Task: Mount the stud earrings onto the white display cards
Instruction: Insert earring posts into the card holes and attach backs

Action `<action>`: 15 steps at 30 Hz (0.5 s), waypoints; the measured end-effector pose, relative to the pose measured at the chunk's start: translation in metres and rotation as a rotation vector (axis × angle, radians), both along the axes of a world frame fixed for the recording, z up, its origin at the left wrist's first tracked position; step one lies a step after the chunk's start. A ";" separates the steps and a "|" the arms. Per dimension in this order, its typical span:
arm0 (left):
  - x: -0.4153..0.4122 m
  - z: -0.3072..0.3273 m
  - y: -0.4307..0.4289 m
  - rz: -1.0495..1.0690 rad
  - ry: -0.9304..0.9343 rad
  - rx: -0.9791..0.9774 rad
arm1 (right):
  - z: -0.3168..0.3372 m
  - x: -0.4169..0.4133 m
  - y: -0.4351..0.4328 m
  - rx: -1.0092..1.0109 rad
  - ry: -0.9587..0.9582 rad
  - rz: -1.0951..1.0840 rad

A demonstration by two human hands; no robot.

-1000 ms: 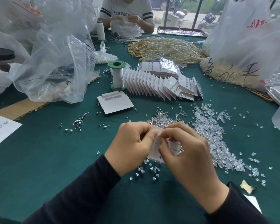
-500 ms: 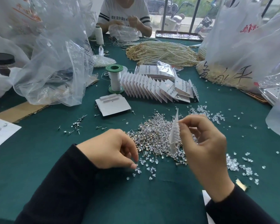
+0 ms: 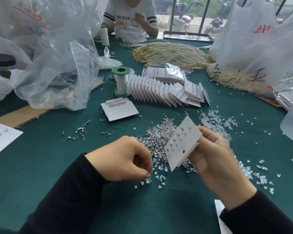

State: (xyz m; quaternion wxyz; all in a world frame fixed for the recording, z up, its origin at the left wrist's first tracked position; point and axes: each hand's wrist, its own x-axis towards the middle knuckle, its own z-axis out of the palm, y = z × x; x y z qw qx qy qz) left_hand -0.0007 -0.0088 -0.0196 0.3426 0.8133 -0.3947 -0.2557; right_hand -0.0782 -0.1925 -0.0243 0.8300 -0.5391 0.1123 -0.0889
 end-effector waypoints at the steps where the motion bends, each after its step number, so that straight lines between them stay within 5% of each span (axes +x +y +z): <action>1: 0.000 0.000 0.000 0.009 0.022 -0.029 | 0.001 0.000 0.000 0.043 0.025 0.022; 15: -0.008 -0.006 -0.007 -0.065 -0.066 0.068 | 0.000 0.003 -0.001 0.147 0.092 0.141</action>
